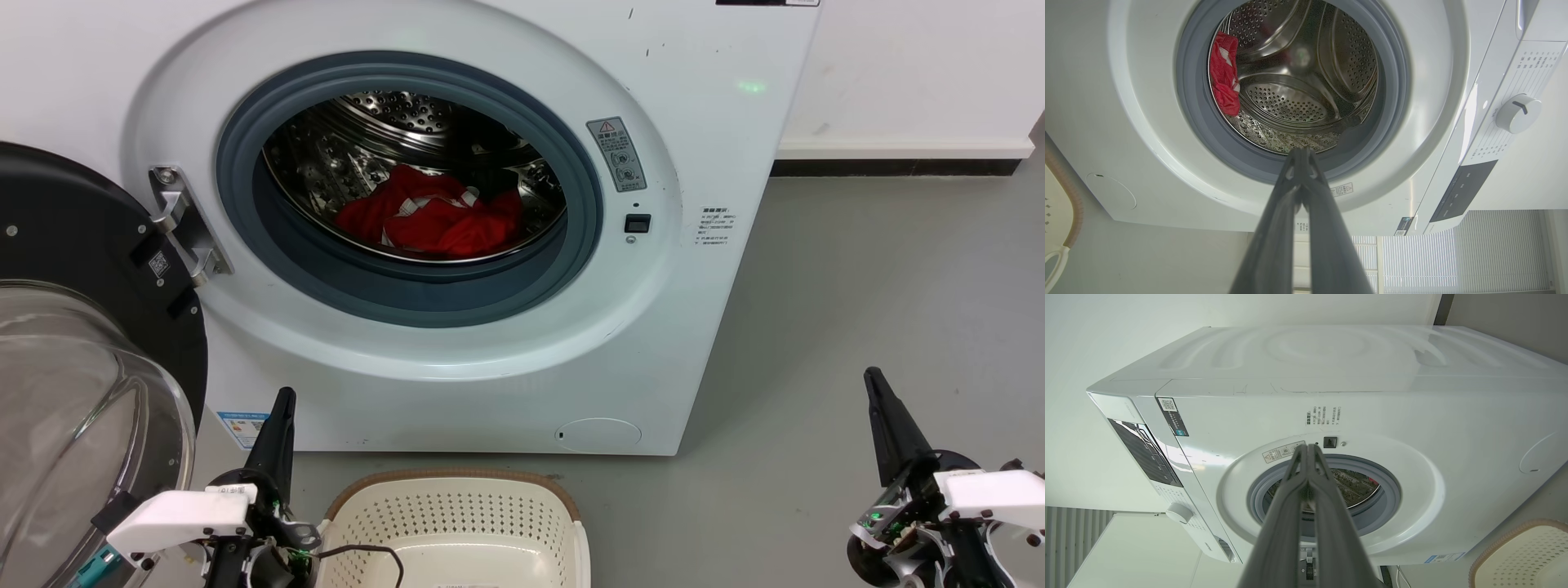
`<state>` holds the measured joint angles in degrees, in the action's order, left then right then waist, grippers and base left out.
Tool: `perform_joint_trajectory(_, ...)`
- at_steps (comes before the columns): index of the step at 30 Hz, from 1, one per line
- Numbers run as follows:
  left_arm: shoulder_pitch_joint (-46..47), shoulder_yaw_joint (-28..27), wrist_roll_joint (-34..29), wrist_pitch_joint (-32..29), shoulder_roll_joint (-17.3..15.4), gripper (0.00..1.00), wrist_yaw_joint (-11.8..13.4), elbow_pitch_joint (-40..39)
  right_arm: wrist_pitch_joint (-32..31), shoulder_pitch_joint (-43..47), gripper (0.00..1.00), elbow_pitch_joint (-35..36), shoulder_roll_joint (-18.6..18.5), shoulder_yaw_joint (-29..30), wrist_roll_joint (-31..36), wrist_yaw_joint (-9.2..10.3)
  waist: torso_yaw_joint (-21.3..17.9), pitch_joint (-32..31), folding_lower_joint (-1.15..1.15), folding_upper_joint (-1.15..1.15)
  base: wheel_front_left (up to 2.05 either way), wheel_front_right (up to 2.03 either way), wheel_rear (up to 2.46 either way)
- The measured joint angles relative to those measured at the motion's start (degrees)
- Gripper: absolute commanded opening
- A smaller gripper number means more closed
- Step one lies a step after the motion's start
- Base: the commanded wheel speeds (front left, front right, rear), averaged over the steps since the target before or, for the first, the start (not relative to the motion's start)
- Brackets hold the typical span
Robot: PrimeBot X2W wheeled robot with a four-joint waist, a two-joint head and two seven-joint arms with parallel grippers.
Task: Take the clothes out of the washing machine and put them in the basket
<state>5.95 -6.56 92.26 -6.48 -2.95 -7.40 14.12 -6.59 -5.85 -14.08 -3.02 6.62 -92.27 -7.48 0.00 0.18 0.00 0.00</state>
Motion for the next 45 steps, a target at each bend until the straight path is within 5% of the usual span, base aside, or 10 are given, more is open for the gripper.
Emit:
perform_joint_trajectory(13, 0.0, 0.0, 0.0, 0.0, 0.0, 0.0, 0.0, 0.0, 0.0, -0.01, 0.0, 0.0, 0.0, 0.0, 0.0, 0.0, 0.0, 0.0, 0.0, 0.0, 0.0, 0.0, 0.0)
perform_joint_trajectory(14, -0.12, 0.05, 0.0, 0.02, 0.02, 1.0, 0.01, 0.22, 0.0, 0.15, 1.0, -0.2, 0.0, -0.03, 0.0, -0.01, 0.0, 0.0, 0.0, 0.0, 0.0, 0.0, 0.0)
perform_joint_trajectory(29, -1.55, 2.57, -3.83, 3.45, 0.14, 1.0, 0.07, 0.78, 3.44, 2.41, 1.0, 0.6, 0.26, -0.87, 3.32, 0.0, 0.05, 0.01, 0.0, 0.0, 0.0, 0.0, 0.0)
perform_joint_trajectory(45, -0.85, 3.5, -22.92, 7.27, 0.18, 1.0, 0.07, -2.93, 7.27, 2.92, 1.0, 5.45, 0.29, -0.97, 25.79, 0.0, 0.41, 0.16, 0.0, 0.0, 0.0, 0.0, 0.0)
